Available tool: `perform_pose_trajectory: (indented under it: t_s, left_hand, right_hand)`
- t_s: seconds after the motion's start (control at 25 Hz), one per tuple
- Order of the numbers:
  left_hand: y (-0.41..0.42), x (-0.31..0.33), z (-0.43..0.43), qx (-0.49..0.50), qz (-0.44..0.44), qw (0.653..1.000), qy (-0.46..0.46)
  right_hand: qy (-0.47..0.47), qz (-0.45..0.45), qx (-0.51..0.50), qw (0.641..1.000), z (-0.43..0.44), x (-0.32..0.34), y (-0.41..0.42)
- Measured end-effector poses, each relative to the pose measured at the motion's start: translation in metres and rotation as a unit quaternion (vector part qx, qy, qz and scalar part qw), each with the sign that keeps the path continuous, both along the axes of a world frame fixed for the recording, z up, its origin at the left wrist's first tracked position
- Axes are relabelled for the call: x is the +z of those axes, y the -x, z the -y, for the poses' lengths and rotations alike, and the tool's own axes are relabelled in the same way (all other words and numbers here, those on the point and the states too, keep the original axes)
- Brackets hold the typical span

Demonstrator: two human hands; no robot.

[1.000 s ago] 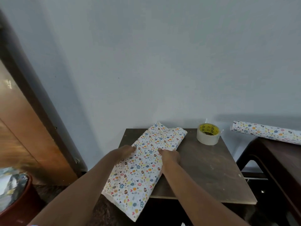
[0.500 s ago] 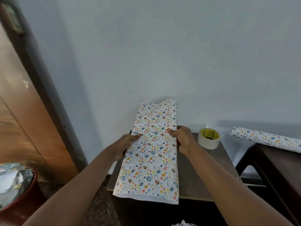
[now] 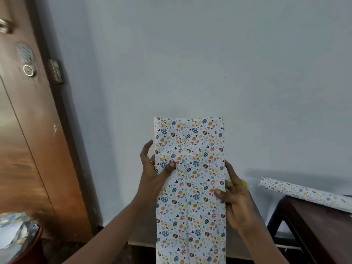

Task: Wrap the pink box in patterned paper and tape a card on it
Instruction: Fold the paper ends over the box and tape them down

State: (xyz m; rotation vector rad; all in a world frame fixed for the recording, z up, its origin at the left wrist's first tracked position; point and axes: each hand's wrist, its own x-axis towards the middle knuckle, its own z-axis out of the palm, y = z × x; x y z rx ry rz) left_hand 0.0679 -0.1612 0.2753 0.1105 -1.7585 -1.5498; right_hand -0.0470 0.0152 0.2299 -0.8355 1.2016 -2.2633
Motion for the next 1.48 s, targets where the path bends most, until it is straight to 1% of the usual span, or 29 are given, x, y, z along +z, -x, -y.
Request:
perform_pose_trajectory:
  t_s: [0.12,0.16,0.24,0.28,0.32,0.36,0.4,0.44,0.48,0.52,0.56,0.6,0.68,0.72,0.76,0.84,0.92,1.0,1.04,1.08,1.12,1.16,1.2,1.28,1.32,1.36,1.48]
  left_hand:
    - [-0.011,0.009,-0.015,0.039,0.008,0.999,0.018]
    - [-0.012,0.010,-0.017,0.060,0.007,0.998,0.024]
    - [-0.016,0.014,-0.023,0.087,0.010,0.996,0.026]
    - [-0.018,0.016,-0.026,0.095,0.014,0.995,0.028]
    - [-0.021,0.016,-0.028,0.101,0.021,0.994,0.039]
    - [-0.025,0.015,-0.029,0.105,0.031,0.992,0.060]
    - [-0.028,0.014,-0.029,0.107,0.040,0.990,0.083]
    - [-0.032,0.012,-0.029,0.106,0.049,0.987,0.108]
    - [-0.035,0.010,-0.029,0.108,0.060,0.984,0.130]
    - [-0.037,0.007,-0.029,0.109,0.065,0.981,0.146]
    - [-0.038,0.003,-0.029,0.110,0.066,0.980,0.150]
    - [-0.038,0.001,-0.029,0.107,0.061,0.981,0.149]
    - [-0.040,-0.002,-0.028,0.107,0.050,0.982,0.148]
    - [-0.041,-0.003,-0.026,0.108,0.048,0.981,0.152]
    - [-0.042,-0.004,-0.024,0.111,0.046,0.980,0.159]
    - [-0.044,-0.002,-0.020,0.120,0.038,0.978,0.169]
    - [-0.044,0.002,-0.017,0.133,0.027,0.978,0.161]
    - [-0.045,0.004,-0.014,0.143,0.019,0.978,0.154]
    - [-0.046,0.005,-0.013,0.144,0.014,0.979,0.144]
    - [-0.047,0.004,-0.011,0.143,0.010,0.981,0.130]
    - [-0.049,0.003,-0.008,0.145,0.007,0.983,0.114]
    - [-0.050,0.002,-0.004,0.147,0.005,0.984,0.097]
    - [-0.052,0.002,-0.001,0.150,0.001,0.985,0.080]
    - [-0.054,0.004,0.005,0.157,-0.009,0.986,0.050]
    - [-0.053,0.005,0.007,0.157,-0.014,0.987,0.033]
    - [-0.053,0.007,0.008,0.154,-0.021,0.988,0.015]
    - [-0.052,0.011,0.006,0.131,-0.039,0.990,-0.033]
  right_hand:
    - [0.009,-0.015,-0.023,1.000,-0.014,0.015,-0.017]
    - [-0.019,-0.035,-0.027,0.999,-0.016,0.020,-0.020]
    - [-0.113,-0.107,-0.032,0.987,-0.020,0.028,-0.026]
    - [-0.155,-0.146,-0.056,0.976,-0.021,0.034,-0.026]
    - [-0.196,-0.194,-0.107,0.955,-0.023,0.043,-0.025]
    - [-0.229,-0.259,-0.177,0.922,-0.024,0.053,-0.025]
    - [-0.252,-0.353,-0.242,0.868,-0.025,0.069,-0.025]
    - [-0.258,-0.447,-0.290,0.806,-0.025,0.086,-0.024]
    - [-0.256,-0.527,-0.324,0.743,-0.025,0.109,-0.027]
    - [-0.265,-0.583,-0.343,0.687,-0.026,0.132,-0.032]
    - [-0.295,-0.619,-0.344,0.642,-0.026,0.152,-0.039]
    - [-0.346,-0.634,-0.318,0.614,-0.026,0.168,-0.044]
    - [-0.458,-0.615,-0.231,0.599,-0.021,0.186,-0.046]
    - [-0.490,-0.603,-0.194,0.599,-0.018,0.189,-0.048]
    - [-0.497,-0.599,-0.171,0.605,-0.016,0.191,-0.049]
    - [-0.474,-0.606,-0.149,0.622,-0.015,0.192,-0.050]
    - [-0.452,-0.602,-0.126,0.646,-0.013,0.195,-0.052]
    - [-0.416,-0.590,-0.153,0.675,-0.010,0.196,-0.048]
    - [-0.375,-0.580,-0.192,0.697,-0.009,0.192,-0.045]
    - [-0.311,-0.557,-0.245,0.730,-0.009,0.185,-0.041]
    - [-0.232,-0.515,-0.294,0.771,-0.009,0.174,-0.036]
    - [-0.156,-0.454,-0.320,0.816,-0.010,0.159,-0.031]
    - [-0.102,-0.387,-0.323,0.858,-0.012,0.142,-0.028]
    - [-0.054,-0.258,-0.262,0.928,-0.009,0.105,-0.024]
    - [-0.050,-0.215,-0.224,0.949,-0.005,0.087,-0.022]
    - [-0.054,-0.190,-0.195,0.961,0.000,0.072,-0.021]
    - [-0.062,-0.139,-0.130,0.980,0.018,0.053,-0.025]
